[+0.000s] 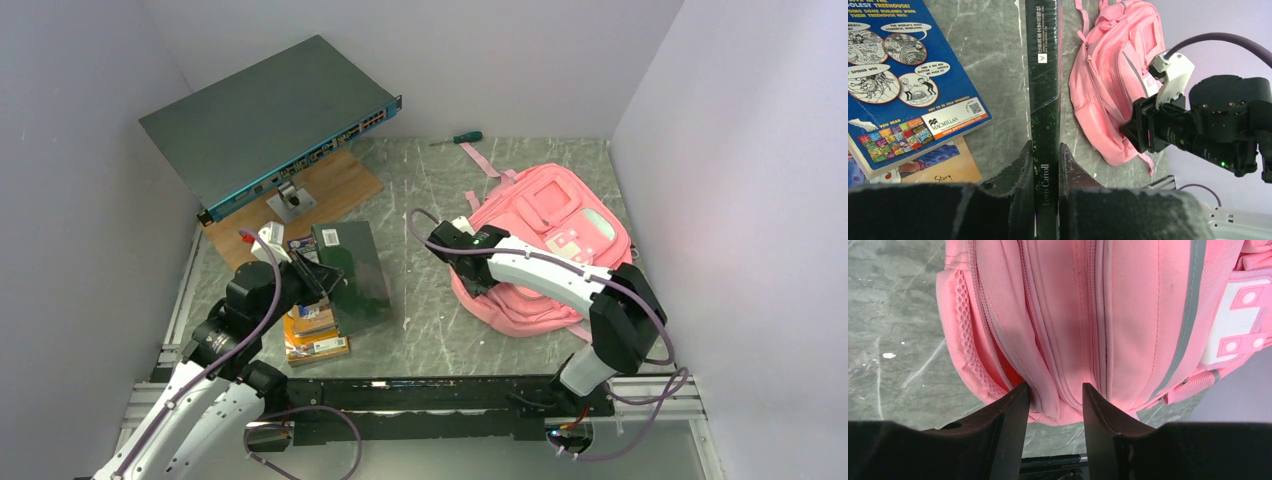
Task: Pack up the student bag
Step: Place the book in the student bag.
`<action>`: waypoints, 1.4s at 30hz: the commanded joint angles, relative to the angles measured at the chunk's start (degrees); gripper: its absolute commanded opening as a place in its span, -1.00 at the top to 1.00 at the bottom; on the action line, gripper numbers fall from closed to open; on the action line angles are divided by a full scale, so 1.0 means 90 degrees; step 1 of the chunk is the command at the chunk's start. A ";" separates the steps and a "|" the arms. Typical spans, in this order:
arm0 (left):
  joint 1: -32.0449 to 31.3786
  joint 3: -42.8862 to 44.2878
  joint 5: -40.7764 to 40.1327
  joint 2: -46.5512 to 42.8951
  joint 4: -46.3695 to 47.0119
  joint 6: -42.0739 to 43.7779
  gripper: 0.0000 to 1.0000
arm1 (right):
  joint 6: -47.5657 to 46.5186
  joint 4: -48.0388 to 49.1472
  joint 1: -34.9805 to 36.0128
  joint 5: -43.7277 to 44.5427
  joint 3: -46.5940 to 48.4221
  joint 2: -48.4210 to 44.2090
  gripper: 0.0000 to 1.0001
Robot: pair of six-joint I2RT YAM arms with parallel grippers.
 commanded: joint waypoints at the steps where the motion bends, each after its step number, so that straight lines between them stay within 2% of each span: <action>1: 0.0014 0.0378 0.0323 -0.0037 0.0713 0.0131 1.00 | -0.0220 0.0169 0.0013 0.0341 0.0025 0.0132 0.11; 8: 0.0016 0.0407 0.0714 0.0150 0.0821 -0.0033 1.00 | -0.0439 0.0879 0.0139 0.0143 -0.0408 0.0322 0.08; 9: 0.0019 0.0390 0.0752 0.0180 0.0867 -0.0064 1.00 | -0.0423 0.0913 0.0139 0.0317 -0.0452 0.0392 0.23; 11: 0.0014 0.0362 0.0875 0.0276 0.0947 -0.0128 1.00 | -0.0259 0.0809 0.0139 0.0761 -0.0398 0.0508 0.96; 12: 0.0014 0.0352 0.0961 0.0337 0.0989 -0.0162 1.00 | -0.0171 0.0698 0.0139 0.0947 -0.0313 0.0499 1.00; 17: 0.0022 0.0178 0.1690 0.0767 0.1577 -0.0614 1.00 | -0.0256 0.0709 0.0136 0.0792 0.0048 -0.0507 1.00; 21: 0.0021 -0.0211 0.2533 0.1232 0.2876 -0.1221 1.00 | -0.0397 0.0891 -0.0119 0.0102 0.0393 -0.1472 1.00; 27: -0.0266 0.0044 0.3513 0.2377 0.4540 -0.1848 1.00 | -0.0656 0.0845 -0.0838 -0.1066 0.1038 -0.2073 1.00; 33: -0.1066 0.0346 0.3039 0.3242 0.5063 -0.2417 1.00 | -0.0743 0.0979 -0.1482 -0.1840 0.1460 -0.2227 1.00; 39: -0.1492 0.0650 0.2667 0.4335 0.5686 -0.3144 1.00 | -0.0636 0.0947 -0.1596 -0.2266 0.1786 -0.2174 1.00; 42: -0.1800 0.0684 0.1949 0.4713 0.5847 -0.3573 1.00 | -0.0446 0.0883 -0.1689 -0.2415 0.1944 -0.2164 1.00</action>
